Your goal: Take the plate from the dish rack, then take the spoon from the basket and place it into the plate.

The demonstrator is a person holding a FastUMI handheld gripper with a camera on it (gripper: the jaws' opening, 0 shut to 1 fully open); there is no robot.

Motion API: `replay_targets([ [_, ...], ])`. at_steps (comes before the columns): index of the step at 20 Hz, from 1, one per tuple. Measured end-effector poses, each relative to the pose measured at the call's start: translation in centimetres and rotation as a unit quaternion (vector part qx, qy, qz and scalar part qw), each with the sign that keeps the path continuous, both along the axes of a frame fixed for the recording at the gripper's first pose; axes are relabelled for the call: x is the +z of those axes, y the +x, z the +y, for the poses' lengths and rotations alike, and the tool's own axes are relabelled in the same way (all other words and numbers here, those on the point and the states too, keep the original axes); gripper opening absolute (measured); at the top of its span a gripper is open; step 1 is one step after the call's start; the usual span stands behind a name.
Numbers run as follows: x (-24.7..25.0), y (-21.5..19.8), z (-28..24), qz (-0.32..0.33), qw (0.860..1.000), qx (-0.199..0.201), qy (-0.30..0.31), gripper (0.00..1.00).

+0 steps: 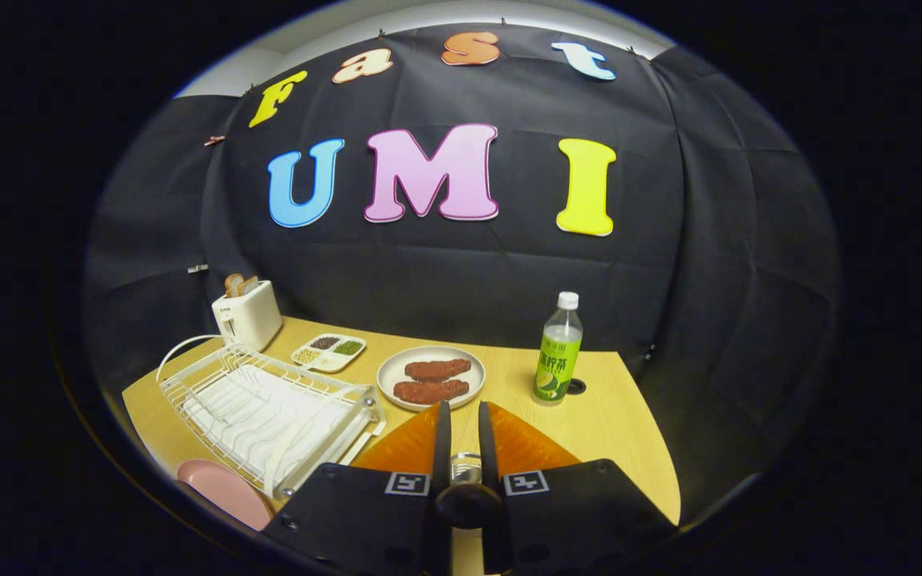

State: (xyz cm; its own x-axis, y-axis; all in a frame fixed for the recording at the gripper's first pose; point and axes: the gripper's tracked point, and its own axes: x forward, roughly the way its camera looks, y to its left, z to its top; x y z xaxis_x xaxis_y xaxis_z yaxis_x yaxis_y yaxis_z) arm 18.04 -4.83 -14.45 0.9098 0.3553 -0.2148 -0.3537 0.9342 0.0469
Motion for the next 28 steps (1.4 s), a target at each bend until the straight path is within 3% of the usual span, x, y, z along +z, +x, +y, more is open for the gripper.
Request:
replay_targets([
  [5,3.9,-4.1,1.7,-0.004,1.0,0.025,-0.013,0.18],
  [11,6.1,-10.9,9.1,0.011,0.997,0.074,0.017,0.18],
  [20,-0.3,-17.7,22.5,0.091,0.982,0.152,0.063,0.18],
  [28,-8.5,-19.3,27.6,0.18,0.968,0.16,0.066,0.19],
])
